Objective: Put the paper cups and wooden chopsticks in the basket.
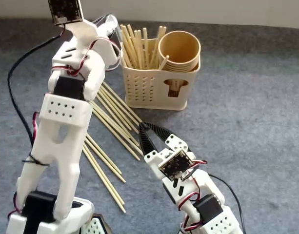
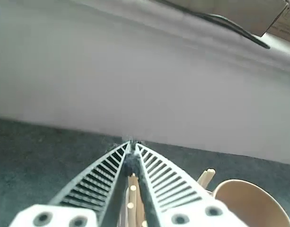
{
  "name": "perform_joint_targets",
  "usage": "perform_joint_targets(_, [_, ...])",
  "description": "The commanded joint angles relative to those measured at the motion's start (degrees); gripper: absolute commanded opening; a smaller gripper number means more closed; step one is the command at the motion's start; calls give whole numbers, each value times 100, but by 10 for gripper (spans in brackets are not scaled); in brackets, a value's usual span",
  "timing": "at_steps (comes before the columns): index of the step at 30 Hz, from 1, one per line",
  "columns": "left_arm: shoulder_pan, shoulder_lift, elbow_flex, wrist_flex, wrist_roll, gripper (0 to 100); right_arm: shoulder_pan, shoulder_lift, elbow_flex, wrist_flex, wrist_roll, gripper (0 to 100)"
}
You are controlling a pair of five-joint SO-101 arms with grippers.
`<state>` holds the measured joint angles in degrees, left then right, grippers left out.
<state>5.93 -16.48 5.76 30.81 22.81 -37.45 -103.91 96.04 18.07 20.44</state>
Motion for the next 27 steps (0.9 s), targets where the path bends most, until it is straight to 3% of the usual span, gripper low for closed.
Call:
perform_joint_targets(1, [84, -980, 374, 229, 35, 18, 75, -66, 585, 31, 62, 6])
perform_joint_targets(12, [-488, -3345, 2686, 475, 35, 18, 84, -66, 585, 31, 62, 6])
perform_joint_targets(20, [-1490, -3767, 4101, 519, 44, 20, 84, -75, 585, 31, 62, 6])
perform_joint_targets(23, [-1587, -3758, 4418, 879, 88, 20, 84, -75, 585, 31, 62, 6])
perform_joint_targets(27, [-1596, -3758, 4479, 1934, 958, 21, 84, -75, 585, 31, 62, 6])
